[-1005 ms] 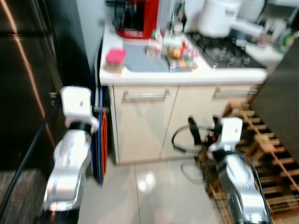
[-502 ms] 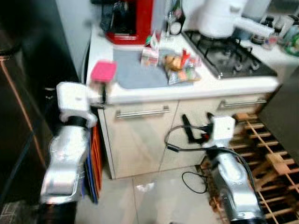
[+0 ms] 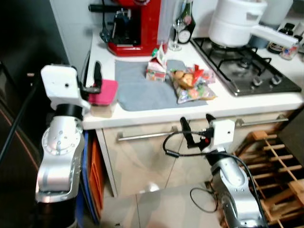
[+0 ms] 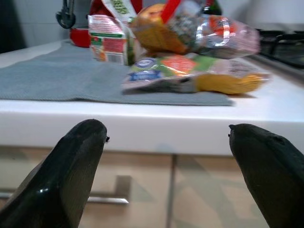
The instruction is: Restocking fridge
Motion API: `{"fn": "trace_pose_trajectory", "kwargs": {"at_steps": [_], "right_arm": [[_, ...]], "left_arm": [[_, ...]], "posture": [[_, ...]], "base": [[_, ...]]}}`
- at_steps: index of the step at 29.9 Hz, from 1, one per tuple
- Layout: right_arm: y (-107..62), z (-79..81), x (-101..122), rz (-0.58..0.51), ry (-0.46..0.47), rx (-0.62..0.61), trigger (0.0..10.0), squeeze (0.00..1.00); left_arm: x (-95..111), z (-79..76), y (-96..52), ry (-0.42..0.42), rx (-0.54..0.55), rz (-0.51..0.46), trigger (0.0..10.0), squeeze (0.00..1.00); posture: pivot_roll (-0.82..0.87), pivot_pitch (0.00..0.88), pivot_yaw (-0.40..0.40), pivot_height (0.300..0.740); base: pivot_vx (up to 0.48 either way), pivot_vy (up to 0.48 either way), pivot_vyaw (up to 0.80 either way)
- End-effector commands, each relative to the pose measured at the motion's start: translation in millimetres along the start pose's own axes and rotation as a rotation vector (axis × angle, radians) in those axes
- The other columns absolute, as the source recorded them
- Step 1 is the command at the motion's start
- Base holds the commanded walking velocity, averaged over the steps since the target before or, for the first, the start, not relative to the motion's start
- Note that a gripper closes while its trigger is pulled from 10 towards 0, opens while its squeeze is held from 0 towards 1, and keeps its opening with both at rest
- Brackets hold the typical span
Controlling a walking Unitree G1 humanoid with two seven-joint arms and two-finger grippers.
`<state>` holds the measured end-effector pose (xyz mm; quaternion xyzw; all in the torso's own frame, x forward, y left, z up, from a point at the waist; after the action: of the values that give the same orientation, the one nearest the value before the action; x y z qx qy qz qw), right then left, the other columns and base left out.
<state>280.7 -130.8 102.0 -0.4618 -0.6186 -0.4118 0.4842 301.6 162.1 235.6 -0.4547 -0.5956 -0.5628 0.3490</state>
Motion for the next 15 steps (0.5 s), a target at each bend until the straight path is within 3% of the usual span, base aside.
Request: {"fn": "trace_pose_trajectory", "kwargs": {"at_steps": [1, 6, 12, 15], "right_arm": [[0.3, -0.4, 5, -0.021, -0.001, -0.008, 10.0, 0.00], [0.4, 0.4, 6, -0.020, 0.002, -0.008, 10.0, 0.00], [-0.2, -0.9, 5, -0.018, -0.002, -0.009, 10.0, 0.00], [-0.2, -1.2, 5, -0.017, -0.004, -0.008, 10.0, 0.00]], "left_arm": [[1, -1.4, 0.1, -0.035, -0.021, 0.014, 10.0, 0.00], [-7, -3.7, 1.6, -0.047, -0.045, 0.079, 10.0, 0.00], [-40, -5.6, 0.2, -0.097, -0.018, 0.273, 10.0, 0.00], [-48, -8.4, 0.8, -0.086, -0.023, 0.310, 10.0, 0.00]], "posture": [[0.00, 0.000, -0.027, 0.740], [-0.01, 0.000, -0.025, 0.740], [-0.01, 0.000, -0.023, 0.740], [-0.02, 0.000, -0.022, 0.740]], "base": [[0.000, 0.000, 0.00], [0.000, 0.000, 0.00], [0.000, 0.000, 0.00], [0.000, 0.000, 0.00]]}}
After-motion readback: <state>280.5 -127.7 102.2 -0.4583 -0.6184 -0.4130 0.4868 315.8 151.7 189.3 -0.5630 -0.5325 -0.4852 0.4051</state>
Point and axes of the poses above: a point about 5 cm out from each wrist's last joint towards the gripper, its own y axis pointing out of the wrist towards the gripper, its own x axis along the axis of the wrist's last joint, z = x × y, the point moved 2 cm from there along y, pointing out of the wrist towards the gripper, and after that the axes turned 14 degrees about -y, right-handed, at the moved point
